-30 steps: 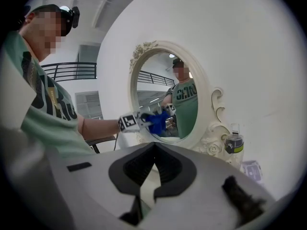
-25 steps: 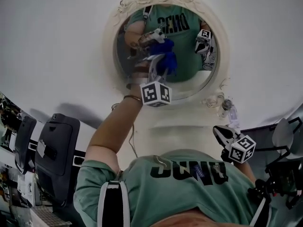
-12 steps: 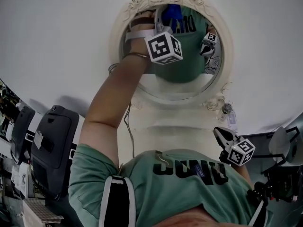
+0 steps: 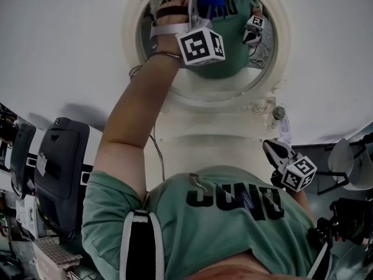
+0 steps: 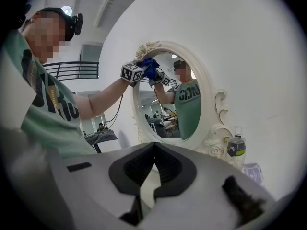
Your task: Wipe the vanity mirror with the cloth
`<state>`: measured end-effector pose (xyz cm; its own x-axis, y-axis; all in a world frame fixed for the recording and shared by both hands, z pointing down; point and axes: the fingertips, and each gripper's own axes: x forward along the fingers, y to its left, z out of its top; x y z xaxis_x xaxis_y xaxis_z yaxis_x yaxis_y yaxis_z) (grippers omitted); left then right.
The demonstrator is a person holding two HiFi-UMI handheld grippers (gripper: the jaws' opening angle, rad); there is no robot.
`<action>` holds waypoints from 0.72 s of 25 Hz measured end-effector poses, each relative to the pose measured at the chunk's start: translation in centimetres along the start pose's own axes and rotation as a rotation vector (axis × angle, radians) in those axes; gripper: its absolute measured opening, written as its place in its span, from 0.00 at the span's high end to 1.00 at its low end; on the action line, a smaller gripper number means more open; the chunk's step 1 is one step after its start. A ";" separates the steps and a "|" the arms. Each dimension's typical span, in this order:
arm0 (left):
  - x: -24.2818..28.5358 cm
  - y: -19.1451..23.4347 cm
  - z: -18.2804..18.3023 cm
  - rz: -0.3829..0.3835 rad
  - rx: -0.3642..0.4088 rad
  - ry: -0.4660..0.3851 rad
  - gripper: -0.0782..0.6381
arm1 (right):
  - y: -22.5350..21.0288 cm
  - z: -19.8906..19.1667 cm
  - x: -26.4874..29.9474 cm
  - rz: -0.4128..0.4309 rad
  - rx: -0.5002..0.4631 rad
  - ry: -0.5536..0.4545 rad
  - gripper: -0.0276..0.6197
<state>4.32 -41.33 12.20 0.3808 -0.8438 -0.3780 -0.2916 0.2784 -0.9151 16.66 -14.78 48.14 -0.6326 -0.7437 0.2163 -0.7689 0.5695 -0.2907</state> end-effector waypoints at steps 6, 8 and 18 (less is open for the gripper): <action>-6.0 -14.3 -1.5 -0.163 0.088 -0.037 0.78 | 0.1 -1.2 -0.6 -0.016 0.016 0.026 0.95; -8.4 -20.1 -2.3 -0.245 0.124 -0.039 0.78 | 0.1 -1.2 -0.7 -0.022 0.013 0.037 0.95; -18.6 -41.1 -6.3 -0.587 0.221 -0.044 0.78 | -0.1 -2.3 -1.3 -0.044 0.020 0.067 0.95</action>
<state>3.68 -40.01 57.77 0.4597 -0.8665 0.1948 0.1635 -0.1331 -0.9775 17.38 -13.05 50.07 -0.6037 -0.7421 0.2913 -0.7944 0.5293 -0.2978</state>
